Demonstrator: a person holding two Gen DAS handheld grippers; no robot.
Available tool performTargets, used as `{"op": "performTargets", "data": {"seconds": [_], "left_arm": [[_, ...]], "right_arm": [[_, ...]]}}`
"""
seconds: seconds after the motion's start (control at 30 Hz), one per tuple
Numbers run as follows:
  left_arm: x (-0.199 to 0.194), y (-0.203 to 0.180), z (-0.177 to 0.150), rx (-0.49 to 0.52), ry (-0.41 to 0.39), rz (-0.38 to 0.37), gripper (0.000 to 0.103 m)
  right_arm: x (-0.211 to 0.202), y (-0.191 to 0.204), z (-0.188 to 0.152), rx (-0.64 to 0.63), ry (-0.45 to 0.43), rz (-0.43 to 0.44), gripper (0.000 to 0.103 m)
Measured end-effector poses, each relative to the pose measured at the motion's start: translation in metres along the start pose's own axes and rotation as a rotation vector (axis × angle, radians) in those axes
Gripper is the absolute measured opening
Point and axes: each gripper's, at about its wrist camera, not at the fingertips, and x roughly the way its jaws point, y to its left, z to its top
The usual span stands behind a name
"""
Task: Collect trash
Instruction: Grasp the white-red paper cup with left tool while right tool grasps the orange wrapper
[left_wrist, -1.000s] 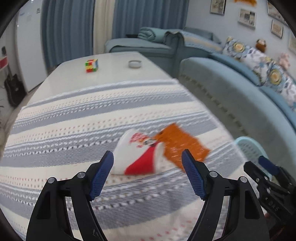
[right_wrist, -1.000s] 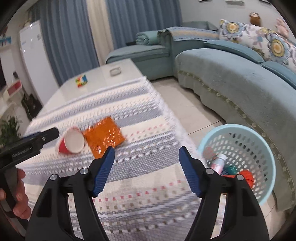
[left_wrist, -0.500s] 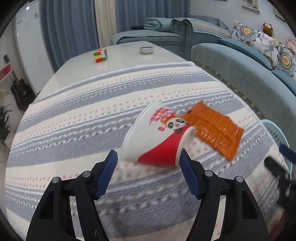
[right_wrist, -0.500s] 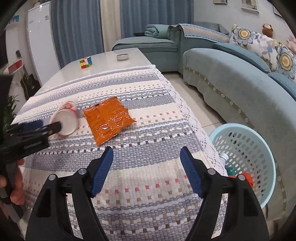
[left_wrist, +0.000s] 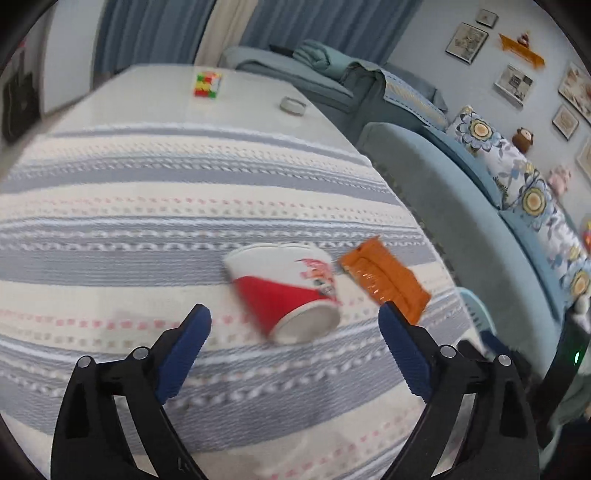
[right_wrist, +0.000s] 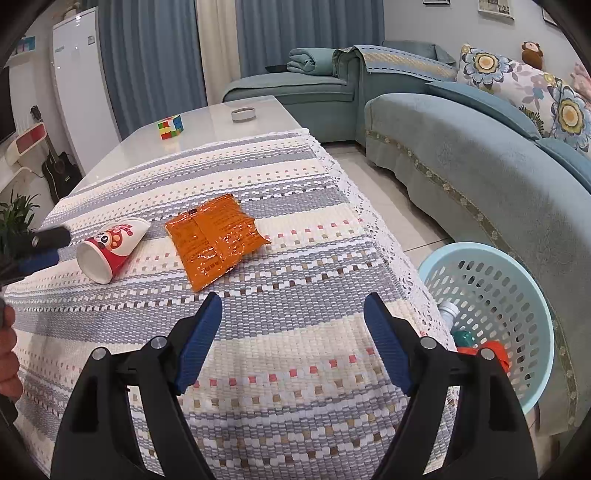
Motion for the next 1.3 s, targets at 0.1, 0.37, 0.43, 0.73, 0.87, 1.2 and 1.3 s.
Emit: {"op": "performTargets", "data": {"seconds": [0.1, 0.37, 0.43, 0.73, 0.87, 1.2, 1.3], "left_arm": [[0.024, -0.006, 0.003, -0.019, 0.017, 0.075, 0.09], [0.058, -0.014, 0.006, -0.007, 0.043, 0.147, 0.073], [0.054, -0.011, 0.004, -0.005, 0.023, 0.152, 0.072], [0.02, 0.0, -0.006, -0.04, -0.174, 0.175, 0.071], [0.014, -0.013, -0.01, 0.017, -0.212, 0.194, 0.072], [0.007, -0.009, -0.015, -0.006, -0.213, 0.171, 0.072], [0.008, -0.01, -0.014, 0.003, -0.213, 0.173, 0.072]], "right_arm": [[-0.002, 0.004, 0.001, -0.022, -0.009, 0.015, 0.076], [0.021, 0.036, 0.043, -0.105, 0.059, 0.117, 0.085], [0.031, 0.045, 0.053, -0.125, 0.076, 0.134, 0.085], [0.089, 0.066, 0.062, -0.185, 0.171, 0.122, 0.086], [0.101, 0.07, 0.058, -0.196, 0.201, 0.102, 0.086], [0.099, 0.074, 0.058, -0.212, 0.174, 0.108, 0.046], [0.094, 0.074, 0.057, -0.212, 0.154, 0.114, 0.035]]}}
